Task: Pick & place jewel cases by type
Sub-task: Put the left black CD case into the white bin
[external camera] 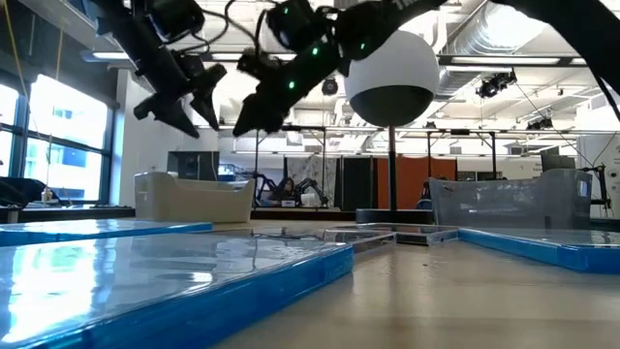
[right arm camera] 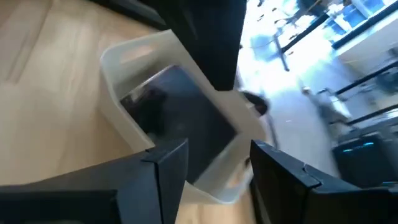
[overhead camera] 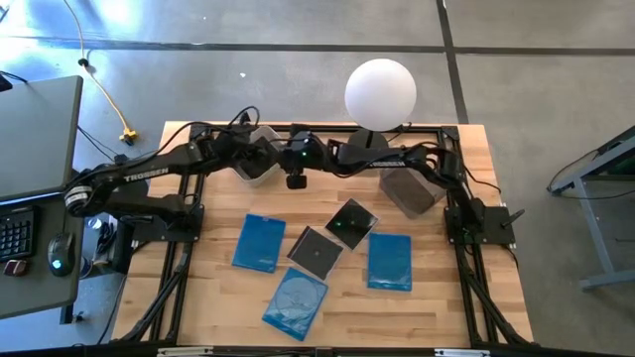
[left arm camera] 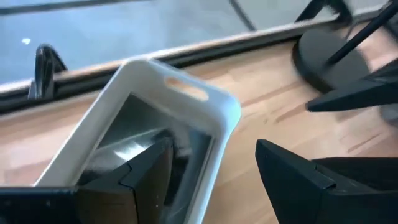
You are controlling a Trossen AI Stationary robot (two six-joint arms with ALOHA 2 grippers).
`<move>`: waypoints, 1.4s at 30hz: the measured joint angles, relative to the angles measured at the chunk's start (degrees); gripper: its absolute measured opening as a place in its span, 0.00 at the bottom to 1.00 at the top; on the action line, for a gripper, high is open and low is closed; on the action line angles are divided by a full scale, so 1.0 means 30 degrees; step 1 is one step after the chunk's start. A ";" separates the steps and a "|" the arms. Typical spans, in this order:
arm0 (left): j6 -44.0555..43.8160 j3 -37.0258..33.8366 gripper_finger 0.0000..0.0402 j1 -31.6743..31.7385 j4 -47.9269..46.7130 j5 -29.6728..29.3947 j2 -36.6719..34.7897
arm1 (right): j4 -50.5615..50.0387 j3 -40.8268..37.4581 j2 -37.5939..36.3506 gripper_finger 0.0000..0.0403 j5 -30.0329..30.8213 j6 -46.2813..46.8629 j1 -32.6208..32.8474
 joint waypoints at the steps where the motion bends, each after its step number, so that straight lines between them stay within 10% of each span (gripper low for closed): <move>1: 0.0025 -0.0007 0.57 0.0000 -0.0112 0.0094 -0.0235 | -0.0374 0.0000 -0.0268 0.42 0.0392 -0.0247 0.0132; 14: 0.2547 -0.0015 0.57 -0.0266 0.0087 0.6741 -0.1131 | -0.5245 0.0007 -0.4237 0.42 0.2851 -0.2510 0.2776; 27: 0.1958 -0.0015 0.57 -0.4747 0.0224 0.7001 0.0440 | -1.3011 -0.1480 -0.6070 0.41 0.0537 0.0385 0.6152; 42: -0.3586 -0.0017 0.57 -0.8726 0.0743 0.6586 0.5931 | -0.9333 -0.8776 -0.6011 0.42 -0.0770 0.4646 1.0682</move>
